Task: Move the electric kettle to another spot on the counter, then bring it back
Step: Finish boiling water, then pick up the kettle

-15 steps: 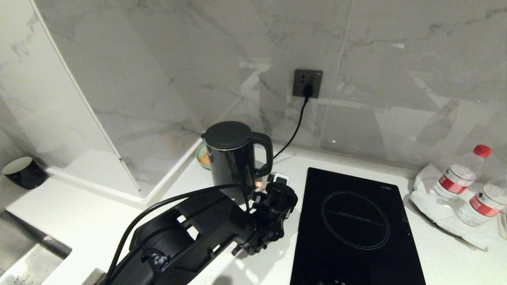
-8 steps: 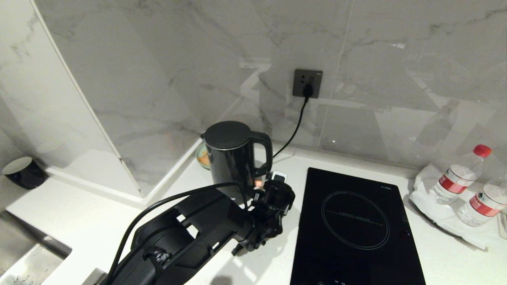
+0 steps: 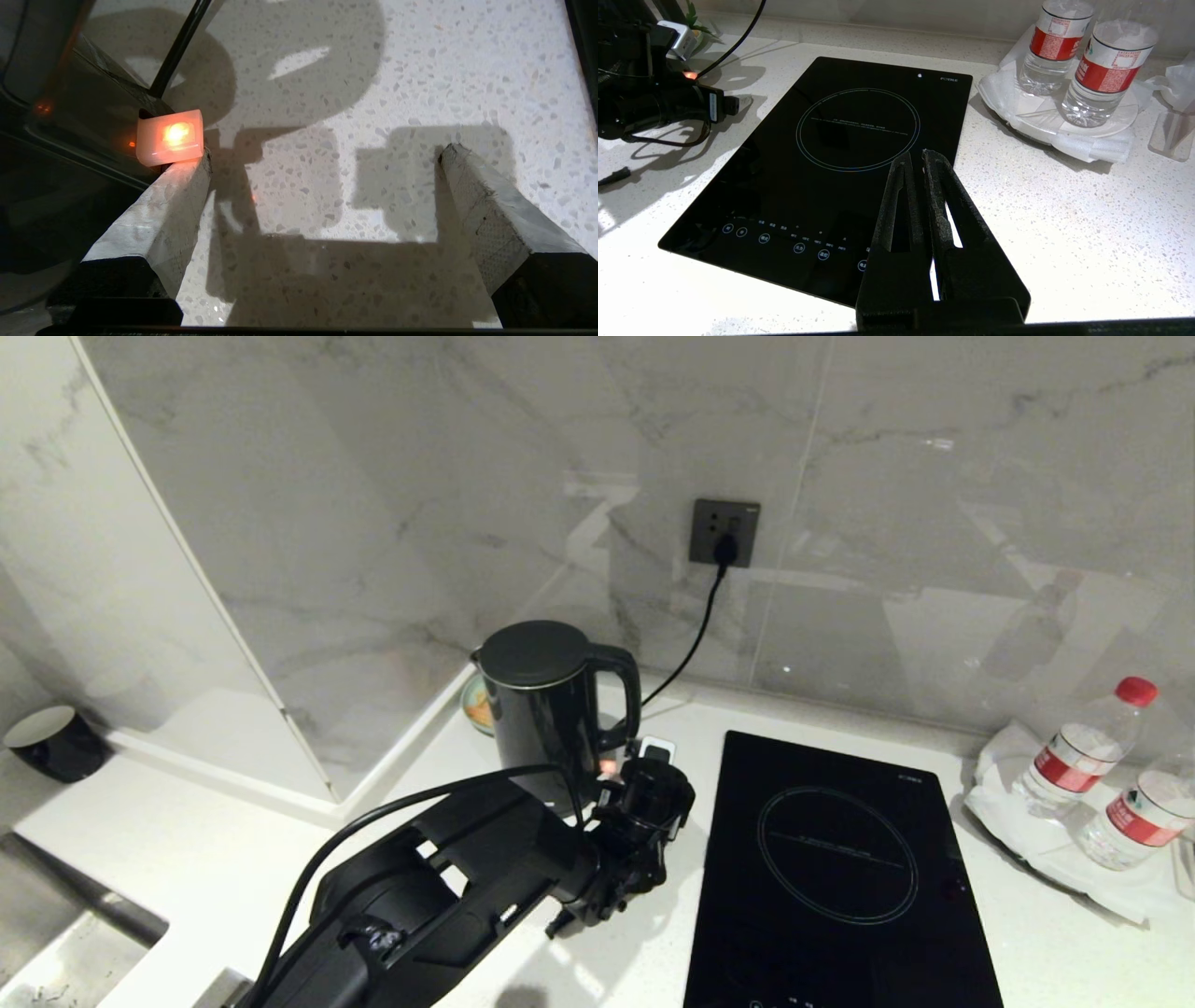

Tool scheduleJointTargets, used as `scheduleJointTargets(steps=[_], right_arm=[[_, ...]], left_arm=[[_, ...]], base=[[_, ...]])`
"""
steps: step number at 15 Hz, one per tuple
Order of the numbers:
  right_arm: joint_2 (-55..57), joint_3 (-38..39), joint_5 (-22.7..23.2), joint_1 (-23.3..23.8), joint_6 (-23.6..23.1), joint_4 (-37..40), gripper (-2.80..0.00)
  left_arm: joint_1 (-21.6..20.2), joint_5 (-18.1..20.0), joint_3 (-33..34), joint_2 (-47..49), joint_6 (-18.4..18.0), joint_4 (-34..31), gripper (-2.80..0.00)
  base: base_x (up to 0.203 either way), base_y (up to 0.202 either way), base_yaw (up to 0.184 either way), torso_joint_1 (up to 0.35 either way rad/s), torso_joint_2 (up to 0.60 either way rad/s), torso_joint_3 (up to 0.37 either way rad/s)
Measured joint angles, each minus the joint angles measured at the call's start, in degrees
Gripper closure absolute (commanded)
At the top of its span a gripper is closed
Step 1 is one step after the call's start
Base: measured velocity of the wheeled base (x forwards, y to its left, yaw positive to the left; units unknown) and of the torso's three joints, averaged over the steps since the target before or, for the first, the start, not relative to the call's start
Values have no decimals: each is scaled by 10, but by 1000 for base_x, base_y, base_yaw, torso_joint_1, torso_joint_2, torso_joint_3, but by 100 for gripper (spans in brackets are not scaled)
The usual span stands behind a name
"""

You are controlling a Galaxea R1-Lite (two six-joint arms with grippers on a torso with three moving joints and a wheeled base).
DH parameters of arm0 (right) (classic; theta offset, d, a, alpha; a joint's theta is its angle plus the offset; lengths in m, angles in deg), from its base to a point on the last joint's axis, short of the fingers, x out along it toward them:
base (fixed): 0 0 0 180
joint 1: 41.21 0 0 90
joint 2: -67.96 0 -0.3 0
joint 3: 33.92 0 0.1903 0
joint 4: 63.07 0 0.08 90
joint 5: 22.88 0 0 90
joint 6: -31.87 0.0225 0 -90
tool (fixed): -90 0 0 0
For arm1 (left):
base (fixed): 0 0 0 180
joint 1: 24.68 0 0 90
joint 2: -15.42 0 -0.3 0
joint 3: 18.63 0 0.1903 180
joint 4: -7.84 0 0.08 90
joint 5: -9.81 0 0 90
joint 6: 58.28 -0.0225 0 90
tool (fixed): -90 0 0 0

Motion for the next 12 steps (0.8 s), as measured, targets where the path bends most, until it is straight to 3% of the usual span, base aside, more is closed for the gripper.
scheduleJointTargets(steps=[12], right_arm=[[0, 0, 0, 0, 0, 0, 0]], left_arm=[[4, -1, 33, -8, 2, 30, -280]], base=[[0, 0, 0, 0, 0, 0]])
